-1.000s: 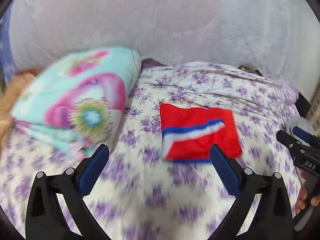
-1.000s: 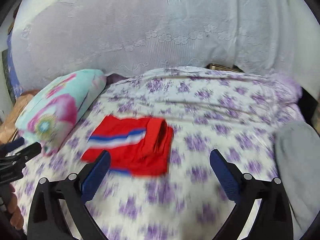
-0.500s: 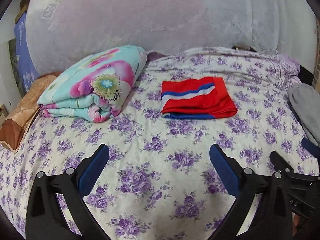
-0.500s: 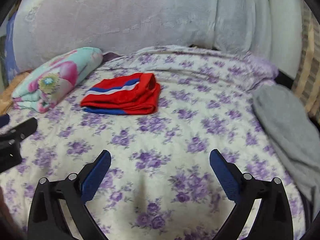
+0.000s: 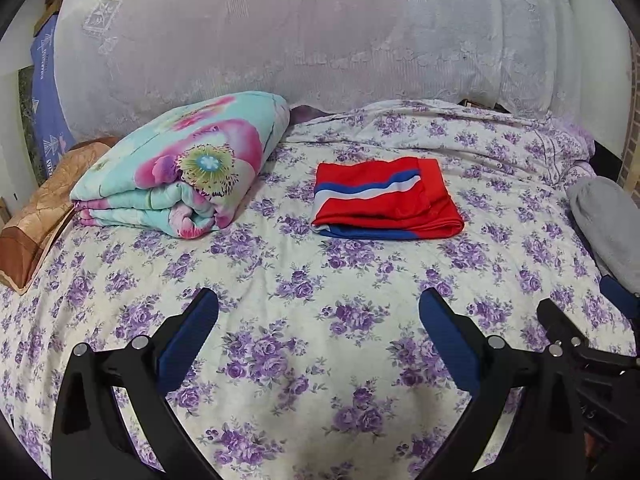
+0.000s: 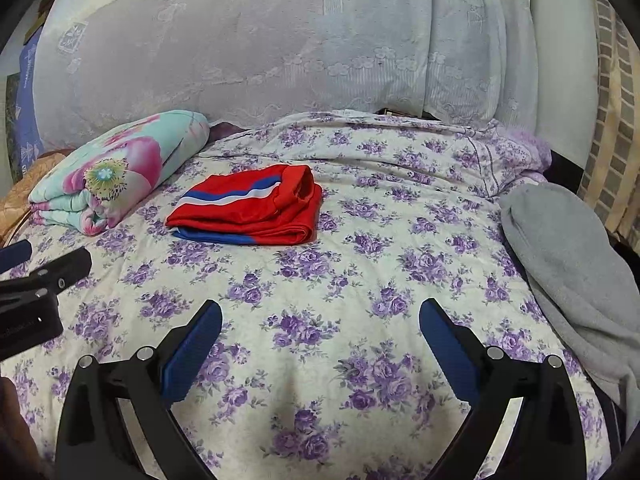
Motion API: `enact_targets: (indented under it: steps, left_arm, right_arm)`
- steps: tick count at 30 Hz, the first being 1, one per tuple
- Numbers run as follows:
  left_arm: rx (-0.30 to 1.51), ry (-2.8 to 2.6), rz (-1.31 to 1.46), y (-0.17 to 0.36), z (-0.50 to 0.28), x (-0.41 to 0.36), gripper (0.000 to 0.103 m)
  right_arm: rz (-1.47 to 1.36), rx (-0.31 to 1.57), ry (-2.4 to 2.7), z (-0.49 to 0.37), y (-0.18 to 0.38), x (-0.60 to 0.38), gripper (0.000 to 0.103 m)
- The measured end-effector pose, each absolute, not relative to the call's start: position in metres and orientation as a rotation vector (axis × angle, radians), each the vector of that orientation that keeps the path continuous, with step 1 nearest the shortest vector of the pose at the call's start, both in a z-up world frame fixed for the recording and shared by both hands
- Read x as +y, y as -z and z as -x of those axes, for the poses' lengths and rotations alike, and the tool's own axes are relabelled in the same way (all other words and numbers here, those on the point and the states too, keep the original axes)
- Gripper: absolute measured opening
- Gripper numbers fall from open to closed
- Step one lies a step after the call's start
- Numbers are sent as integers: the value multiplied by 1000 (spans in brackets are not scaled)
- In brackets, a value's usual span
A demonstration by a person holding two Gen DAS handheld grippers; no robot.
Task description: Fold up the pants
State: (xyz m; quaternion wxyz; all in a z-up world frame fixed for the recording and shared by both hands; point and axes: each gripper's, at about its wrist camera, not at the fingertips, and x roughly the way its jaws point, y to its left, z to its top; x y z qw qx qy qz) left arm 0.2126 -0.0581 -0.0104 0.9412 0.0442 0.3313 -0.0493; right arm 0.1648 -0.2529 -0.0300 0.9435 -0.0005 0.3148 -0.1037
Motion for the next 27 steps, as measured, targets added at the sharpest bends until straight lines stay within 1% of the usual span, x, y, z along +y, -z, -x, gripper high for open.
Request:
enact_targets:
  steps: [15, 27]
  left_arm:
    - [662, 88, -67, 7, -211, -52, 98]
    - [691, 91, -52, 11, -214, -50, 98]
  right_arm:
    - [-5, 645, 202, -164, 29, -251, 99]
    - [-9, 643, 206, -161, 27, -247, 99]
